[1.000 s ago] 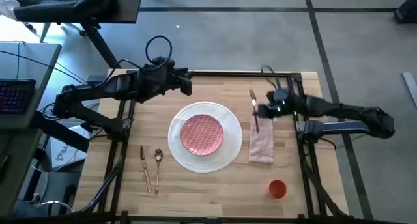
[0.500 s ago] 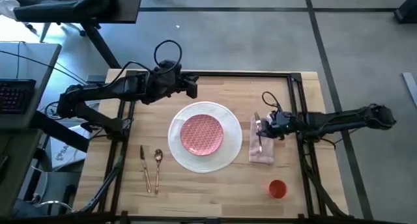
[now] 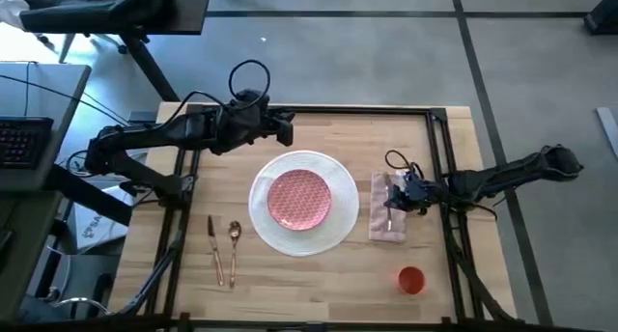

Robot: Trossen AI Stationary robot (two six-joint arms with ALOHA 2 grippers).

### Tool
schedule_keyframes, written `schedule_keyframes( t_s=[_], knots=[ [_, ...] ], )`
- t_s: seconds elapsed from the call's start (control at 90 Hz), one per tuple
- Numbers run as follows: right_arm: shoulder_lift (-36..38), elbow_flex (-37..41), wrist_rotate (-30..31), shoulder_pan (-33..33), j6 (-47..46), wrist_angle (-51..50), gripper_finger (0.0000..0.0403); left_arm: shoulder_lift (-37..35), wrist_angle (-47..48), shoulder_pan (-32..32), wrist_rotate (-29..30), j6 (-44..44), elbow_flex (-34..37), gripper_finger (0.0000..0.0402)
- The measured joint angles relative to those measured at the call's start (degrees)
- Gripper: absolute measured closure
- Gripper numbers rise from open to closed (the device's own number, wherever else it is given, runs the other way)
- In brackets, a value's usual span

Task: Set table place
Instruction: Put the fork on top of the pink napkin

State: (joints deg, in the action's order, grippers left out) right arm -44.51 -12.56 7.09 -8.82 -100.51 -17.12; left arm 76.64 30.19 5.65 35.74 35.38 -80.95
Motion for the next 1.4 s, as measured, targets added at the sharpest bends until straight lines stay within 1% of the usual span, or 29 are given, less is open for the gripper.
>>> schedule_keyframes(
  t_s=[0.178, 0.411, 0.589, 0.744, 1.0, 1.067, 1.133, 1.311, 1.4],
  knots=[
    [-2.03, 0.0, 0.08, 0.02, 0.3, 4.65, 0.0403, 0.0, 0.01, 0.0, 0.1, 0.0, 0.0, 0.0252],
    [-7.28, 0.0, -0.99, 0.02, 0.04, 5.54, 0.0403, 0.0, 0.01, 0.0, 0.1, 0.0, 0.0, 0.0252],
    [-9.8, 0.0, -1.79, 0.02, 0.26, 6.86, 0.0403, 0.0, -0.03, 0.0, 0.08, -0.01, 0.0, 0.0252],
    [-11.05, 0.0, -2.56, 0.02, 0.01, 7.06, 0.0403, 0.0, 0.01, 0.0, 0.08, 0.0, 0.0, 0.0252],
    [-11.11, 0.0, -2.78, 0.02, 0.33, 5.83, 0.0398, 0.0, 0.0, 0.0, 0.06, 0.13, 0.0, 0.0252],
    [-11.11, 0.0, -2.85, 0.02, 0.51, 5.55, 0.0387, 0.0, 0.01, -0.01, 0.06, 0.14, 0.0, 0.0252],
    [-11.06, 0.0, -3.07, 0.02, 1.15, 5.59, 0.0367, 0.0, 0.01, 0.0, 0.06, 0.14, 0.0, 0.0252],
    [-10.89, -0.12, -4.28, 0.04, 2.53, 5.57, 0.029, 0.0, 0.01, 0.0, 0.03, 0.11, 0.0, 0.0252],
    [-10.89, -1.37, -4.33, 0.02, 3.13, 4.36, 0.0253, 0.0, 0.01, 0.0, 0.03, 0.13, 0.0, 0.0252]
  ],
)
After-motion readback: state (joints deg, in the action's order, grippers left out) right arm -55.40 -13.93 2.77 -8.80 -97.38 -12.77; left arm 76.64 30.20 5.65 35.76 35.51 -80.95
